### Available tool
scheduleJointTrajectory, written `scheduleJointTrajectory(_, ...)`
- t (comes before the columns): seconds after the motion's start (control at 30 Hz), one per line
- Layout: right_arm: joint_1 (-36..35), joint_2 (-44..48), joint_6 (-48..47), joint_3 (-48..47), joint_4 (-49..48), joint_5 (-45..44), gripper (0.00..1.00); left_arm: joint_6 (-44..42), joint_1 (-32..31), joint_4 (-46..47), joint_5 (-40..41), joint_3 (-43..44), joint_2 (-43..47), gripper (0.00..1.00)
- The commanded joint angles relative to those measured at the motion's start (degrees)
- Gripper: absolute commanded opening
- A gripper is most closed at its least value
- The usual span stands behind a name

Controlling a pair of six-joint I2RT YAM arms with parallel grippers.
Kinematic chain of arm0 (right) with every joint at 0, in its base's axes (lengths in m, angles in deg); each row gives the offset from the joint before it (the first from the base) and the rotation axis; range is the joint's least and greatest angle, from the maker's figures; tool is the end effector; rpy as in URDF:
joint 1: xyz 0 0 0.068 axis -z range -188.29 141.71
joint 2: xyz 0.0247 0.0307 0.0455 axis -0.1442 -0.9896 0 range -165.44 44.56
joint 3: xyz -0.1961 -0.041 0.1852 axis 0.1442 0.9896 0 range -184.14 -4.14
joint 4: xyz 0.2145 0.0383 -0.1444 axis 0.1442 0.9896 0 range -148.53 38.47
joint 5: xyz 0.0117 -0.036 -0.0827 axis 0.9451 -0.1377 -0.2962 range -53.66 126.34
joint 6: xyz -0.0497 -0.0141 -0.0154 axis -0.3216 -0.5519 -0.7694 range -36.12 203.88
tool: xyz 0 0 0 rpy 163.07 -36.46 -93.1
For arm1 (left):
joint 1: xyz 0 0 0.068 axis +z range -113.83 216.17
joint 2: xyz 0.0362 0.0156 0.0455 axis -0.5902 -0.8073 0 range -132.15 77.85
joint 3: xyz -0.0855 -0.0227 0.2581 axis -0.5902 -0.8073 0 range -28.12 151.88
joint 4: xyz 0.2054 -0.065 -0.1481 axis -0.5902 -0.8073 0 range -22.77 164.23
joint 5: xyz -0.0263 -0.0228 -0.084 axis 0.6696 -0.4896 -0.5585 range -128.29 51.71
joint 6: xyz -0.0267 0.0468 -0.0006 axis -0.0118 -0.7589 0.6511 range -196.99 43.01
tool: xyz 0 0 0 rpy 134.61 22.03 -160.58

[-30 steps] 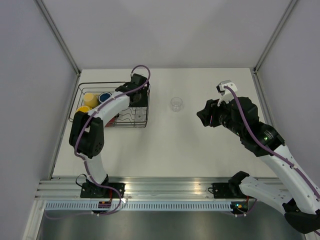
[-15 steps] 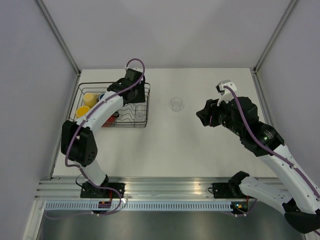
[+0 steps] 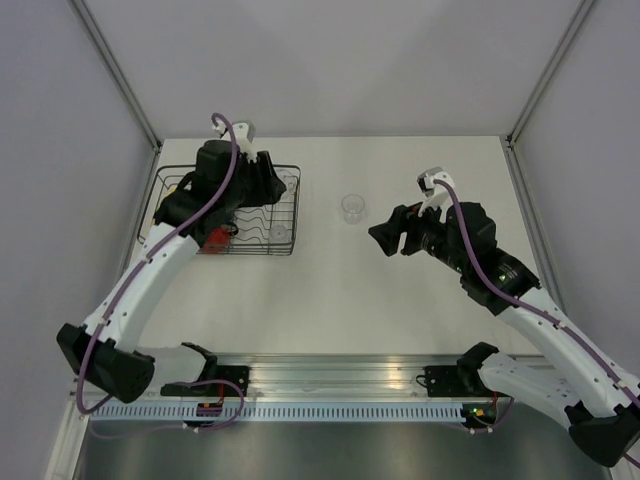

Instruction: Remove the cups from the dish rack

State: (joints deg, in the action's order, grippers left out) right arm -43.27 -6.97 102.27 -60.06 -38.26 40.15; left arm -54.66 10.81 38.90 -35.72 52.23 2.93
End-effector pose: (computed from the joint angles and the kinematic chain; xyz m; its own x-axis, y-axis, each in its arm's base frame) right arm 0.1631 0.1170 0.3688 -0.4098 0.0974 -0.9070 -0.5218 0.7905 0.3206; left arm 0.2577 -0.1204 0.3968 -0.5658 -0.1519 -0.8104 0.1921 0.9316 -0.3087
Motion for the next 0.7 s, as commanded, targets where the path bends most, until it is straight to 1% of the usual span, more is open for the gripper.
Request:
scheduleJointTrajectory(0.0, 0.09, 0.99, 3.4, 4.85, -12.96, 1.72, 0.73, 3.16, -0.47, 6.58, -14.74, -3.88, 6.44, 0.02)
scheduleJointTrajectory(0.07, 0.09, 1.34, 5.24, 6.43, -15.77, 3.65, 0.73, 4.56, -0.83, 9.92, -18.46, -5.47, 8.55, 0.02)
scheduleJointTrajectory(0.1, 0.09, 1.34, 5.68, 7.74, -18.66, 5.57, 0.74, 5.09, -0.83, 11.85, -23.17, -7.74, 10.3, 0.02)
scheduleJointTrajectory(0.17, 0.0, 1.6, 7.18, 8.89, -22.18, 11.81, 0.74, 7.1, -0.91, 16.41, -27.16, -9.77, 11.89, 0.02)
scheduleJointTrajectory(0.2, 0.09, 1.69, 7.62, 10.03, -25.51, 14.09, 0.75, 7.81, -0.91, 18.26, -31.53, -11.96, 13.2, 0.02)
scheduleJointTrajectory(0.23, 0.09, 1.87, 8.75, 10.56, -27.11, 18.38, 0.75, 9.47, -0.91, 20.02, -33.92, -12.94, 13.74, 0.02)
scheduleJointTrajectory(0.27, 0.09, 1.96, 9.2, 11.09, -28.69, 20.77, 0.75, 10.45, -1.0, 22.56, -36.21, -14.16, 14.35, 0.02)
scheduleJointTrajectory(0.3, 0.09, 2.04, 9.64, 12.05, -31.67, 22.88, 0.75, 11.5, -1.09, 27.11, -39.97, -16.61, 15.05, 0.02)
scheduleJointTrajectory(0.37, 0.09, 3.1, 11.21, 12.94, -34.32, 28.06, 0.74, 14.48, -1.35, 31.27, -42.98, -18.74, 16.64, 0.02)
scheduleJointTrajectory(0.4, 0.09, 3.54, 11.75, 13.64, -36.34, 28.96, 0.74, 15.2, -1.61, 34.94, -46.04, -20.4, 16.82, 0.02)
scheduleJointTrajectory(0.47, 0.0, 4.85, 12.37, 13.91, -37.23, 30.02, 0.72, 18.27, -2.05, 39.27, -48.79, -22.68, 17.52, 0.02)
scheduleJointTrajectory(0.5, 0.09, 5.12, 12.37, 13.91, -37.41, 30.46, 0.72, 19.24, -2.58, 42.85, -50.71, -23.4, 17.61, 0.02)
scheduleJointTrajectory(0.67, 0.09, 6.18, 13.42, 13.29, -39.77, 34.06, 0.67, 24.07, -4.34, 50.0, -55.47, -26.47, 17.52, 0.02)
